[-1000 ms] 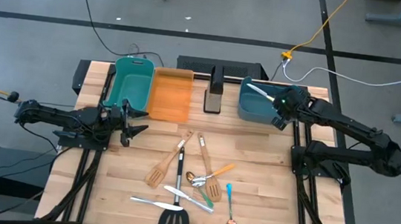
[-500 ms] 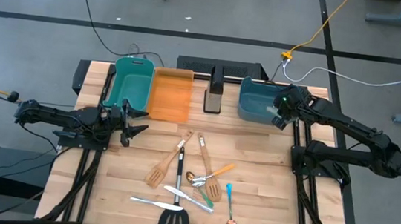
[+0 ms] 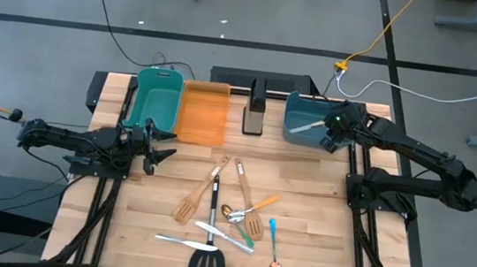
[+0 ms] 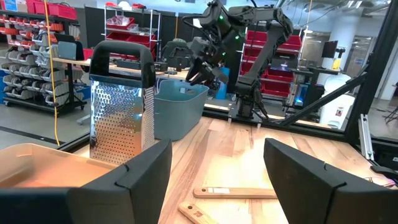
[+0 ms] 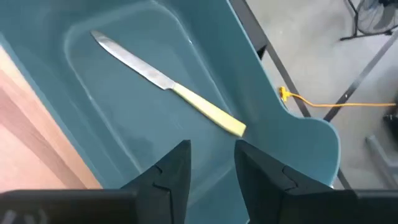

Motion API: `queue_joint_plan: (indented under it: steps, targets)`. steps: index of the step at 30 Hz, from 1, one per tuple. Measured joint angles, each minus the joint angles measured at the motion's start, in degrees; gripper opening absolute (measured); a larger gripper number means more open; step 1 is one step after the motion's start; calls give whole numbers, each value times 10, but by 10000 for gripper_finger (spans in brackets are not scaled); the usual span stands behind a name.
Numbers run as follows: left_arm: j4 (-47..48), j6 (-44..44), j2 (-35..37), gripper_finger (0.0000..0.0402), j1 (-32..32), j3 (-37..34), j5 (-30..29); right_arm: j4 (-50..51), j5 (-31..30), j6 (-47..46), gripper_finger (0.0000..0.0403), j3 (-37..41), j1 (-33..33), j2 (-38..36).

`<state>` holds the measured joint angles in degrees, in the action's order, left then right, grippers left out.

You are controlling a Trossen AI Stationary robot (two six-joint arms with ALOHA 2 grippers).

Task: Pick & Place Kitchen Items
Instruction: Put the orange spoon into the orange bin

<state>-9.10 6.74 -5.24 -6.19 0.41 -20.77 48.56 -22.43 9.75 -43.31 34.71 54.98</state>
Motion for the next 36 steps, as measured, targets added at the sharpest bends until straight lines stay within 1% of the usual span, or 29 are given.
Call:
queue_joint_plan:
  steps: [3,13,15,19,21,30,36]
  targets:
    - [0,0,0,259,0,0,0,0,5,-5,125,-1,-13,0]
    - [0,1,0,259,0,0,0,-9,75,-38,107,-59,-76,0]
    - [0,1,0,259,0,0,0,-23,97,-51,104,-63,-91,0]
    - [0,1,0,259,0,0,0,-59,165,-79,102,-64,-132,1]
    - [0,1,0,259,0,0,0,-77,184,-89,102,-64,-159,2]
    - [0,1,0,259,0,0,0,-155,188,-137,102,-64,-296,2]
    - [0,1,0,259,0,0,0,-192,154,-170,102,-64,-381,16]
